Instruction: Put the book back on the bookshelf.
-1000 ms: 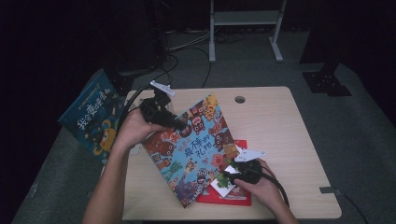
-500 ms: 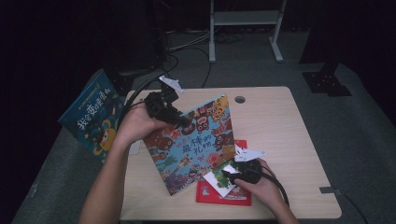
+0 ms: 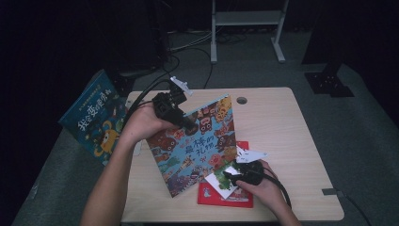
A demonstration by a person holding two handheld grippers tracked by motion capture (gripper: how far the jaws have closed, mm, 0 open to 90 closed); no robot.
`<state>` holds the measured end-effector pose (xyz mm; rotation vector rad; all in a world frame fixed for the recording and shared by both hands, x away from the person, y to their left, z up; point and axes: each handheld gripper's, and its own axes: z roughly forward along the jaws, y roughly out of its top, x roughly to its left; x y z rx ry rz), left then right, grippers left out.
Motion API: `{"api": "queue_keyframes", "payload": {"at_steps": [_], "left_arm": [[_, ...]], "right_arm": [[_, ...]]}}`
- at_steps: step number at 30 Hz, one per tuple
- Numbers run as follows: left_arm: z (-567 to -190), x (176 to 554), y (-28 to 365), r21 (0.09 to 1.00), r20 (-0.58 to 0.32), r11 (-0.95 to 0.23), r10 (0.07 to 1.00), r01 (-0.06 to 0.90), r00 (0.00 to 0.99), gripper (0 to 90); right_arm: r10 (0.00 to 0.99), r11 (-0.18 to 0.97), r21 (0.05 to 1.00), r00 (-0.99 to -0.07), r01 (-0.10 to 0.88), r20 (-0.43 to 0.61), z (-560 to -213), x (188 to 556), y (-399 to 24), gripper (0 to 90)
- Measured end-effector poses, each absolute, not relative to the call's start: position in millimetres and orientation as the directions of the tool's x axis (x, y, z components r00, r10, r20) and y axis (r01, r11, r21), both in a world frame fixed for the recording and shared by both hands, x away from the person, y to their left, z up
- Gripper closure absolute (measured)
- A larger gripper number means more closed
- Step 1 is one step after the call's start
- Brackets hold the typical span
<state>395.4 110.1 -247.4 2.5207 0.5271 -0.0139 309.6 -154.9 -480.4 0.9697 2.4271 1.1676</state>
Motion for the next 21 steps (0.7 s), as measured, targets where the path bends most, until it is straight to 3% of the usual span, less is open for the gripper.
{"api": "queue_keyframes", "payload": {"at_steps": [13, 21], "left_arm": [[-246, 398, 101, 0.49, -0.184, -0.77, 0.366, 0.408, 0.912, 77.9], [-239, 393, 99, 0.471, -0.168, -0.785, 0.368, 0.402, 0.915, 79.8]], "right_arm": [[0.675, 0.446, 0.775, -0.737, 0.447, 0.037, -481, 310, -155, 33.6], [0.672, 0.446, 0.782, -0.74, 0.436, 0.029, -482, 310, -155, 33.7]]}}
